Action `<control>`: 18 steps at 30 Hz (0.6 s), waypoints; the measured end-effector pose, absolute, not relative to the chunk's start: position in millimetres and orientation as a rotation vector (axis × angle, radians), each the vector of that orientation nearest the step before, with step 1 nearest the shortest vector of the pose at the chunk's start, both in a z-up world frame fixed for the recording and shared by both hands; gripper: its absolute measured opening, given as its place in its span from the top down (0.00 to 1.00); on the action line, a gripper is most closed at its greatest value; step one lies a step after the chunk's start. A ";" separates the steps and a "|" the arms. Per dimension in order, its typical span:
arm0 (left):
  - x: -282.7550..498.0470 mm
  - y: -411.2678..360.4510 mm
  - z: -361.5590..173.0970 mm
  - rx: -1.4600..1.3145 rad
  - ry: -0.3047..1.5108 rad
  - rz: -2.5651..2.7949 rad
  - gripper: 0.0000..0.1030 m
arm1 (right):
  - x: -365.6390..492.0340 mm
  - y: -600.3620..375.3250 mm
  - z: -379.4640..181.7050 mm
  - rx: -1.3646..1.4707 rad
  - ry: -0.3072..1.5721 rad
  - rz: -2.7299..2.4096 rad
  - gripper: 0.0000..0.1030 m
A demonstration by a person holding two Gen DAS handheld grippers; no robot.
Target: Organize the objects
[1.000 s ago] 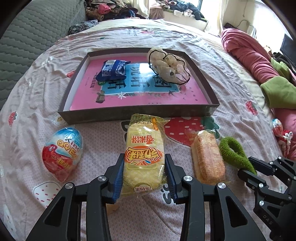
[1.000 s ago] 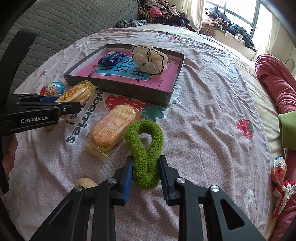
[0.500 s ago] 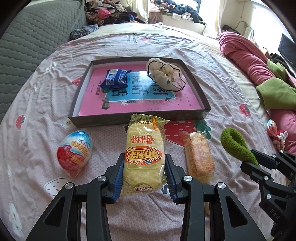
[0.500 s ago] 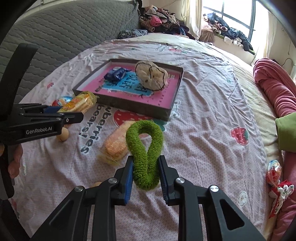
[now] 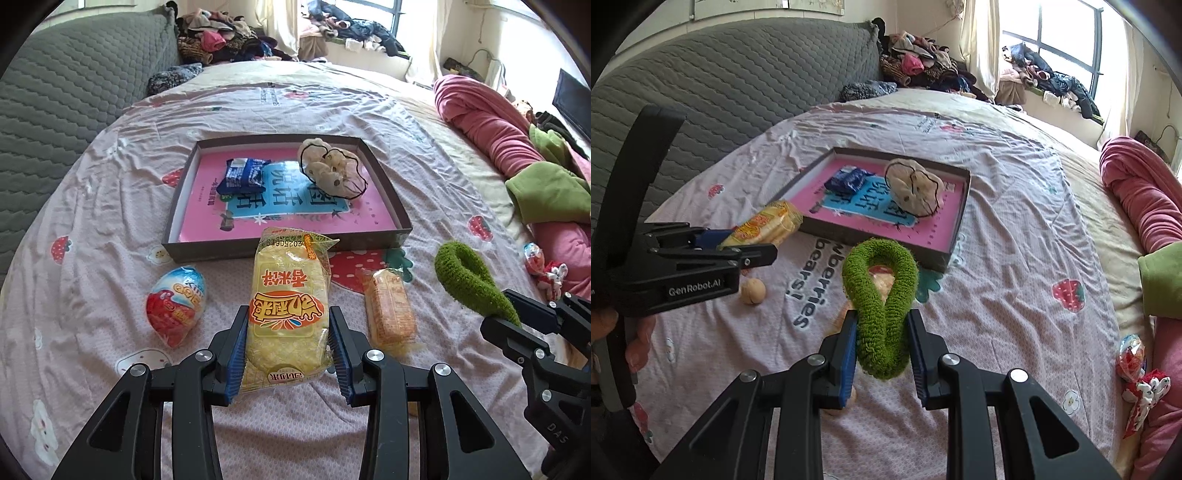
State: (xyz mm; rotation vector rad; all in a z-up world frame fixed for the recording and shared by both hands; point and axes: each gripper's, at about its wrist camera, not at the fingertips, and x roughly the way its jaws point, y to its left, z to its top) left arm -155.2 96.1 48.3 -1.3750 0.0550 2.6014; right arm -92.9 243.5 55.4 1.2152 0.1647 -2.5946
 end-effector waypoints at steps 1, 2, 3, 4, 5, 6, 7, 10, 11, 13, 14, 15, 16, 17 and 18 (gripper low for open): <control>-154.4 94.8 49.8 -1.372 0.047 2.600 0.59 | -92.1 242.0 58.3 1.206 0.159 -2.596 0.74; -153.0 93.6 51.9 -1.366 0.043 2.603 0.59 | -91.5 240.7 60.4 1.200 0.157 -2.596 0.74; -151.2 92.6 54.5 -1.358 0.045 2.609 0.59 | -90.9 239.2 62.8 1.194 0.156 -2.599 0.74; -149.5 91.4 57.1 -1.351 0.044 2.611 0.59 | -90.1 237.2 65.8 1.185 0.156 -2.601 0.74; -148.3 90.3 59.6 -1.346 0.045 2.617 0.59 | -89.4 235.2 68.6 1.175 0.155 -2.604 0.74; -147.3 89.1 61.6 -1.338 0.046 2.624 0.59 | -88.9 234.2 70.6 1.167 0.155 -2.607 0.74; -145.9 88.2 63.9 -1.328 0.047 2.633 0.59 | -88.4 232.5 73.4 1.159 0.154 -2.610 0.74; -142.0 84.0 72.1 -1.305 0.032 2.644 0.59 | -85.7 226.6 82.3 1.131 0.150 -2.620 0.74; -140.0 82.2 76.1 -1.291 0.030 2.654 0.59 | -84.6 225.1 85.4 1.118 0.148 -2.625 0.74; -137.8 80.1 81.0 -1.276 0.023 2.666 0.59 | -83.0 221.6 91.0 1.102 0.145 -2.633 0.74; -136.4 78.4 84.1 -1.266 0.019 2.672 0.59 | -81.8 219.9 94.1 1.090 0.141 -2.638 0.74; -135.0 76.7 87.7 -1.253 0.017 2.681 0.59 | -80.6 218.5 97.1 1.080 0.136 -2.640 0.74; -133.5 75.0 91.4 -1.241 0.016 2.692 0.59 | -79.5 217.1 99.5 1.071 0.131 -2.643 0.74; -132.5 74.2 93.9 -1.231 0.010 2.696 0.59 | -78.6 215.8 102.9 1.057 0.127 -2.650 0.74; -131.0 72.2 97.3 -1.220 0.005 2.704 0.59 | -78.2 214.4 106.0 1.047 0.122 -2.655 0.74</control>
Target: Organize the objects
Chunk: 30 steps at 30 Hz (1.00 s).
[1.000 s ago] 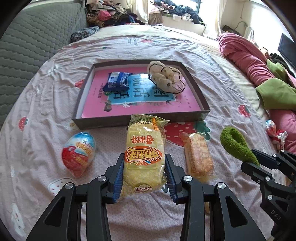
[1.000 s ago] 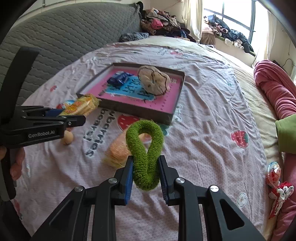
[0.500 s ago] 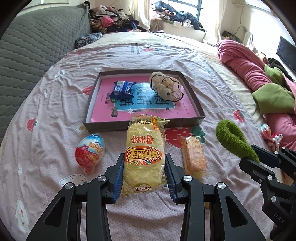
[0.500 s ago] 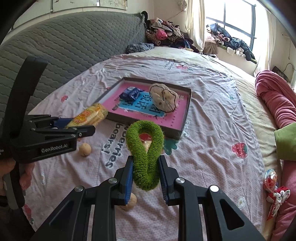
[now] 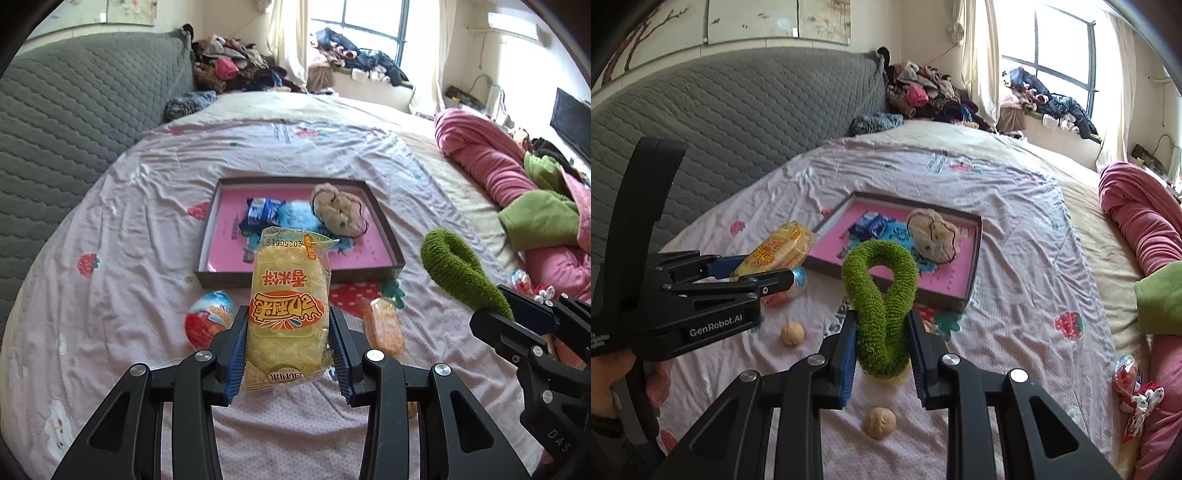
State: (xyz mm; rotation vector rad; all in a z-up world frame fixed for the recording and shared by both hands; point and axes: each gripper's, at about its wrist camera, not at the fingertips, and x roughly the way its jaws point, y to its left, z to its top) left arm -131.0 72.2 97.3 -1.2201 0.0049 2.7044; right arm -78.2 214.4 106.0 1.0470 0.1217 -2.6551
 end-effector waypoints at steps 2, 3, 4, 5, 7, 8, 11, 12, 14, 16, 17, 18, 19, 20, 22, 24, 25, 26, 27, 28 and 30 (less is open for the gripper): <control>-128.6 69.0 103.0 -1.199 -0.006 2.716 0.59 | -75.8 212.3 112.3 1.016 0.104 -2.669 0.74; -126.8 67.7 106.9 -1.183 -0.004 2.727 0.59 | -74.4 211.7 115.9 1.000 0.092 -2.674 0.74; -124.6 67.4 109.9 -1.169 -0.001 2.736 0.59 | -72.9 211.0 119.6 0.982 0.080 -2.681 0.74; -123.2 66.6 111.9 -1.159 -0.004 2.741 0.59 | -72.0 210.7 122.5 0.971 0.072 -2.686 0.74; -120.8 65.4 118.4 -1.137 -0.005 2.756 0.59 | -70.9 210.0 129.8 0.942 0.050 -2.696 0.74; -120.0 65.7 121.4 -1.125 0.000 2.764 0.59 | -70.6 210.0 133.9 0.928 0.038 -2.699 0.74; -118.2 65.8 130.5 -1.100 0.011 2.778 0.59 | -70.1 210.2 143.9 0.894 0.008 -2.705 0.74; -117.7 66.2 134.4 -1.091 0.014 2.783 0.59 | -69.5 210.1 147.8 0.882 0.003 -2.709 0.74; -116.6 66.9 141.1 -1.073 0.021 2.794 0.59 | -68.9 209.6 155.0 0.857 0.000 -2.717 0.74; -115.4 67.5 147.7 -1.054 0.021 2.805 0.59 | -69.2 209.5 161.1 0.844 -0.001 -2.719 0.74; -114.7 67.6 150.7 -1.045 0.023 2.812 0.59 | -69.1 209.4 163.4 0.835 -0.002 -2.725 0.74; -113.5 68.0 153.5 -1.033 0.022 2.817 0.59 | -69.8 209.7 165.3 0.829 -0.005 -2.728 0.74; -113.0 68.4 156.2 -1.024 0.029 2.825 0.59 | -70.0 209.9 166.8 0.825 -0.006 -2.729 0.74; -112.8 69.4 158.2 -1.019 0.031 2.827 0.59 | -69.9 209.8 168.3 0.819 -0.009 -2.733 0.74; -112.7 70.4 162.3 -1.009 0.039 2.830 0.59 | -70.8 210.2 171.2 0.808 -0.012 -2.737 0.74; -112.1 71.8 164.7 -0.998 0.050 2.838 0.59 | -70.4 209.7 173.8 0.797 -0.009 -2.742 0.74; -112.2 72.7 165.8 -0.994 0.053 2.839 0.59 | -70.1 209.5 174.3 0.794 -0.007 -2.744 0.74; -112.3 72.7 167.0 -0.988 0.052 2.841 0.59 | -70.1 209.6 174.8 0.790 -0.009 -2.745 0.74; -111.6 73.7 168.4 -0.981 0.062 2.852 0.59 | -70.8 210.2 175.2 0.787 -0.013 -2.745 0.74; -111.4 74.3 169.4 -0.971 0.070 2.858 0.59 | -70.7 210.6 175.9 0.783 -0.015 -2.746 0.74; -112.4 75.1 170.5 -0.969 0.073 2.860 0.59 | -72.3 210.6 176.9 0.777 -0.017 -2.749 0.74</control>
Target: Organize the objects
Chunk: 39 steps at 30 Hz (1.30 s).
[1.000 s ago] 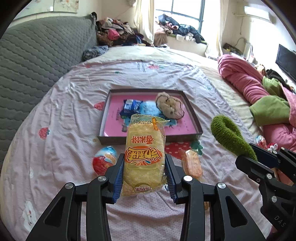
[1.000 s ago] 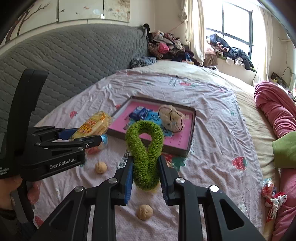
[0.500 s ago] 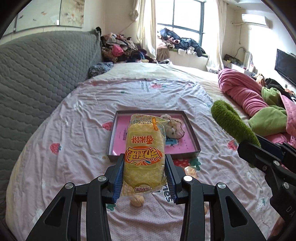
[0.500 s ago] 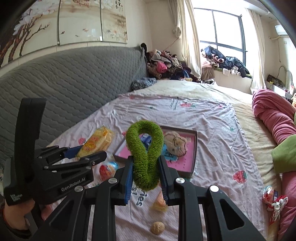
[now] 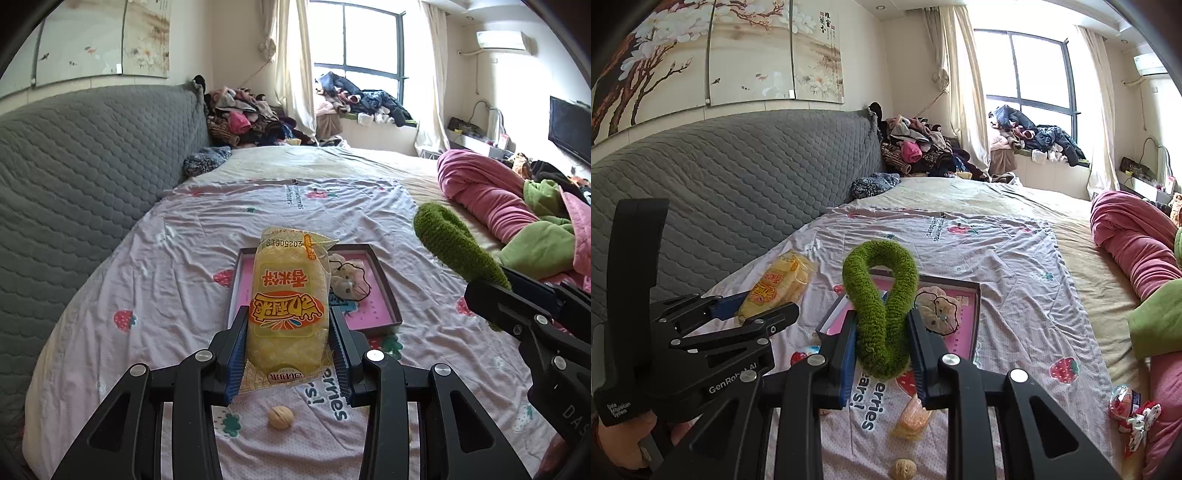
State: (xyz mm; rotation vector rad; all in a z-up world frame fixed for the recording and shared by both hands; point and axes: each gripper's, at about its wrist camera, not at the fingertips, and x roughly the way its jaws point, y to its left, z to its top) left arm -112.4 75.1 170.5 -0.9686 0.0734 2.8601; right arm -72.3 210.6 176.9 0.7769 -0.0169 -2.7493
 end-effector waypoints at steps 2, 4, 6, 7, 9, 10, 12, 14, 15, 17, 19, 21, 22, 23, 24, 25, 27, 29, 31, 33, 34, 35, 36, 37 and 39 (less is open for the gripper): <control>-112.9 77.1 170.9 -0.960 0.091 2.865 0.59 | -74.1 211.0 178.1 0.772 -0.017 -2.753 0.74; -114.3 78.1 171.9 -0.955 0.099 2.869 0.59 | -75.9 210.9 179.7 0.766 -0.015 -2.752 0.74; -118.2 77.3 171.4 -0.956 0.094 2.868 0.59 | -78.2 211.0 181.3 0.758 -0.013 -2.753 0.74; -120.5 77.4 171.1 -0.956 0.100 2.870 0.59 | -79.5 211.5 182.0 0.754 -0.014 -2.755 0.74; -125.4 77.1 171.7 -0.955 0.104 2.873 0.59 | -83.5 211.6 183.4 0.748 -0.012 -2.752 0.74; -128.6 76.8 171.7 -0.957 0.102 2.872 0.59 | -85.0 211.7 183.6 0.744 -0.010 -2.756 0.74; -136.6 75.7 171.5 -0.955 0.109 2.876 0.59 | -90.2 211.4 184.2 0.741 -0.006 -2.755 0.74; -142.1 76.8 170.8 -0.955 0.107 2.873 0.59 | -95.0 211.1 184.5 0.733 0.000 -2.756 0.74; -146.2 76.6 170.0 -0.956 0.106 2.875 0.59 | -97.8 210.6 184.2 0.732 0.003 -2.756 0.74; -154.1 76.3 168.2 -0.957 0.103 2.874 0.59 | -104.1 209.7 184.0 0.727 0.006 -2.756 0.74; -163.4 75.1 164.9 -0.963 0.099 2.870 0.59 | -111.2 209.2 183.9 0.720 0.011 -2.758 0.74; -170.2 74.2 162.0 -0.961 0.099 2.874 0.59 | -117.0 208.5 183.6 0.707 0.016 -2.759 0.74; -173.8 73.8 160.7 -0.962 0.100 2.876 0.59 | -120.1 207.8 182.6 0.702 0.019 -2.758 0.74; -178.5 72.4 159.1 -0.964 0.096 2.879 0.59 | -123.6 207.4 181.2 0.700 0.022 -2.755 0.74; -184.4 70.3 156.3 -0.965 0.094 2.876 0.59 | -127.4 206.9 179.6 0.695 0.021 -2.756 0.74; -190.8 68.5 152.9 -0.972 0.098 2.880 0.59 | -131.0 206.0 177.9 0.694 0.024 -2.754 0.74; -202.1 66.0 146.5 -0.975 0.095 2.877 0.59 | -139.2 204.6 173.6 0.695 0.031 -2.752 0.74; -210.8 65.3 139.7 -0.989 0.099 2.876 0.59 | -148.7 203.5 166.1 0.701 0.037 -2.746 0.74; -220.0 65.2 131.1 -0.999 0.103 2.876 0.59 | -160.7 201.7 154.8 0.725 0.049 -2.738 0.74; -231.1 65.6 121.1 -1.012 0.111 2.876 0.59 | -172.6 200.4 144.5 0.747 0.051 -2.731 0.74; -235.8 66.1 116.4 -1.019 0.111 2.871 0.59 | -178.5 199.8 139.1 0.762 0.054 -2.725 0.74; -241.3 66.9 111.0 -1.026 0.112 2.864 0.59 | -186.0 199.0 131.5 0.776 0.057 -2.722 0.74; -246.9 67.6 105.0 -1.031 0.114 2.861 0.59 | -191.4 199.4 126.4 0.788 0.057 -2.717 0.74; -252.3 68.5 98.9 -1.034 0.119 2.858 0.59 | -197.6 199.6 120.8 0.802 0.056 -2.711 0.74; -261.8 70.5 87.7 -1.046 0.133 2.853 0.59 | -210.0 199.8 107.5 0.832 0.058 -2.702 0.74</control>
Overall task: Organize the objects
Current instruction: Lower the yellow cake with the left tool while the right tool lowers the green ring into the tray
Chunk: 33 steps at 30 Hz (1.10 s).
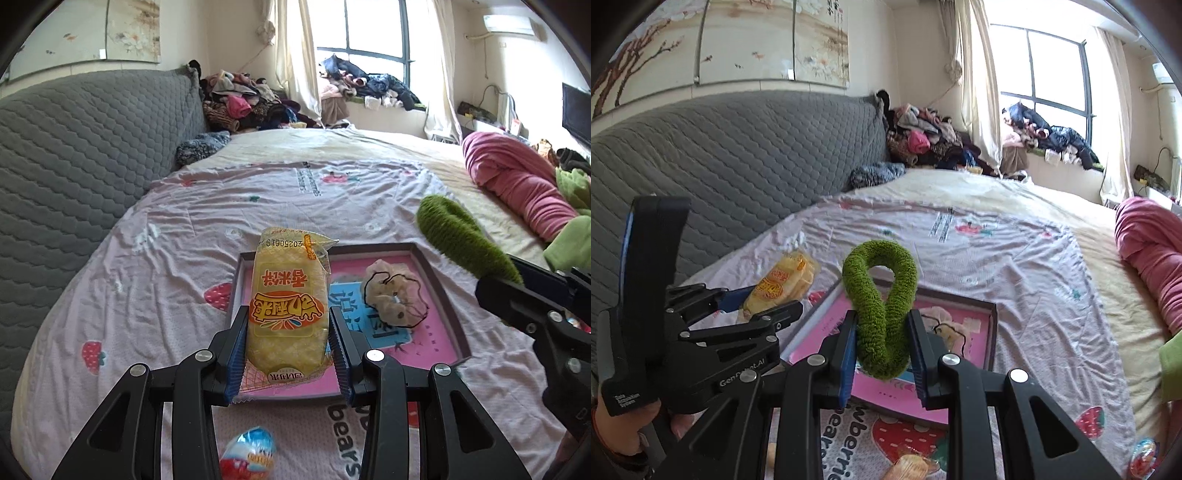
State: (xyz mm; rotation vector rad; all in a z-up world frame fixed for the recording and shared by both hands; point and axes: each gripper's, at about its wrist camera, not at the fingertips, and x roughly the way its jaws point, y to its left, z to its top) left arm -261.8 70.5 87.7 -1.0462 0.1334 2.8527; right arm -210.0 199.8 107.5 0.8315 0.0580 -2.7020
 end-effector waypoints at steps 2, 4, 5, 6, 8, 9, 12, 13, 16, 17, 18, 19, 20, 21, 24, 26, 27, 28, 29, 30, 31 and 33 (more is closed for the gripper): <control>-269.7 72.4 77.9 -1.061 0.145 2.849 0.59 | -221.3 200.0 95.6 0.856 0.063 -2.691 0.74; -280.4 73.5 64.1 -1.086 0.140 2.840 0.59 | -233.1 198.4 82.0 0.888 0.076 -2.677 0.74; -283.1 74.1 59.6 -1.093 0.138 2.835 0.59 | -237.6 197.0 76.1 0.902 0.078 -2.668 0.74; -286.1 74.4 53.8 -1.105 0.136 2.831 0.59 | -243.0 194.8 69.1 0.923 0.079 -2.655 0.74; -294.1 74.7 41.1 -1.130 0.138 2.825 0.59 | -252.0 192.8 57.8 0.951 0.086 -2.641 0.74; -298.8 74.9 33.0 -1.151 0.142 2.819 0.59 | -256.4 191.8 51.5 0.971 0.092 -2.632 0.74; -306.2 75.0 17.6 -1.190 0.154 2.809 0.59 | -267.5 189.6 35.7 1.016 0.103 -2.609 0.74; -307.0 74.4 13.5 -1.198 0.156 2.803 0.59 | -271.5 188.7 30.1 1.036 0.107 -2.597 0.74; -310.8 74.7 3.8 -1.230 0.164 2.789 0.59 | -280.2 185.3 15.9 1.076 0.121 -2.571 0.74; -312.0 76.3 -0.1 -1.244 0.179 2.784 0.59 | -282.0 183.3 11.1 1.089 0.131 -2.562 0.74; -313.8 77.0 -2.5 -1.248 0.191 2.779 0.59 | -282.9 180.7 6.0 1.103 0.140 -2.557 0.74; -315.6 78.5 -6.4 -1.263 0.194 2.764 0.59 | -282.9 179.0 2.0 1.113 0.145 -2.551 0.74; -316.6 78.3 -8.3 -1.275 0.189 2.758 0.59 | -284.6 177.6 -3.4 1.127 0.146 -2.542 0.74; -316.8 78.1 -11.8 -1.283 0.186 2.755 0.59 | -285.0 177.3 -6.2 1.139 0.146 -2.540 0.74; -319.8 79.8 -19.0 -1.314 0.189 2.741 0.59 | -288.2 176.1 -14.6 1.165 0.153 -2.537 0.74; -322.0 80.1 -23.8 -1.337 0.170 2.727 0.59 | -289.5 176.9 -18.5 1.182 0.151 -2.537 0.74; -323.4 79.8 -26.7 -1.348 0.162 2.719 0.59 | -290.3 178.1 -19.5 1.187 0.150 -2.540 0.74; -324.2 79.9 -29.0 -1.356 0.164 2.718 0.59 | -291.0 179.3 -20.8 1.192 0.152 -2.543 0.74; -324.7 80.5 -30.5 -1.361 0.175 2.718 0.59 | -291.6 180.6 -21.3 1.196 0.150 -2.548 0.74; -325.2 80.9 -32.3 -1.365 0.181 2.718 0.59 | -292.1 182.2 -22.4 1.204 0.148 -2.550 0.74; -326.0 80.5 -33.7 -1.372 0.177 2.714 0.59 | -293.0 183.3 -23.4 1.210 0.146 -2.551 0.74; -327.1 80.9 -36.2 -1.385 0.182 2.707 0.59 | -294.5 185.6 -25.5 1.227 0.137 -2.549 0.74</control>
